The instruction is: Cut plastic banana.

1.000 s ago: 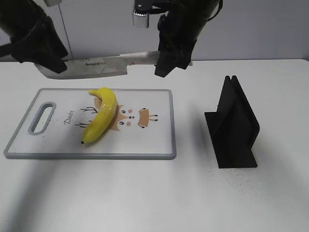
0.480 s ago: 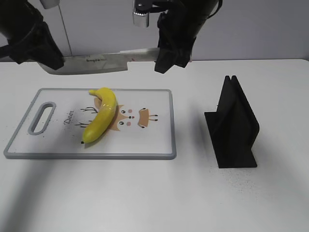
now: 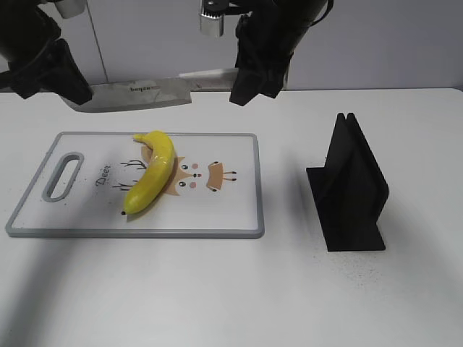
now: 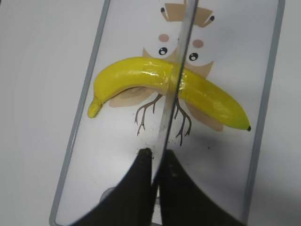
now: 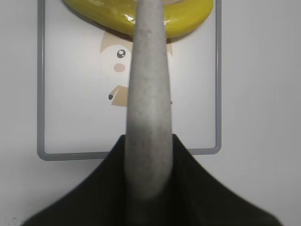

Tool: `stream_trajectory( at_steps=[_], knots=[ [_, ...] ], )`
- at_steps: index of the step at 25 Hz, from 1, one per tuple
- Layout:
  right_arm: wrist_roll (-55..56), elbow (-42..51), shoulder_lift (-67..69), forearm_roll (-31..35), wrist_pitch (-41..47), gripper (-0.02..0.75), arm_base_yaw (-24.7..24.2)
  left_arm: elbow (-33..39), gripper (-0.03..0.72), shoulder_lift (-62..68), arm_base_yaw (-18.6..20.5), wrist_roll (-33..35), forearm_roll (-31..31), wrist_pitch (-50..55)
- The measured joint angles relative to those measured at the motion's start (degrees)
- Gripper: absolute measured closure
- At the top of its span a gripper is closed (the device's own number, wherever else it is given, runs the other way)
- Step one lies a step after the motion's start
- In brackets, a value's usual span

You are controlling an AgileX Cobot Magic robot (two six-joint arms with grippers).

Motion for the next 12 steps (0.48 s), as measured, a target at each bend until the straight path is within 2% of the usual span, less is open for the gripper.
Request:
stream_trajectory(
  at_steps=[12],
  knots=[
    [0.1, -0.2, 3.7, -1.4, -1.6, 0.554, -0.1, 0.0, 0.666, 3.7, -0.8, 0.4, 0.6, -3.2]
  ],
)
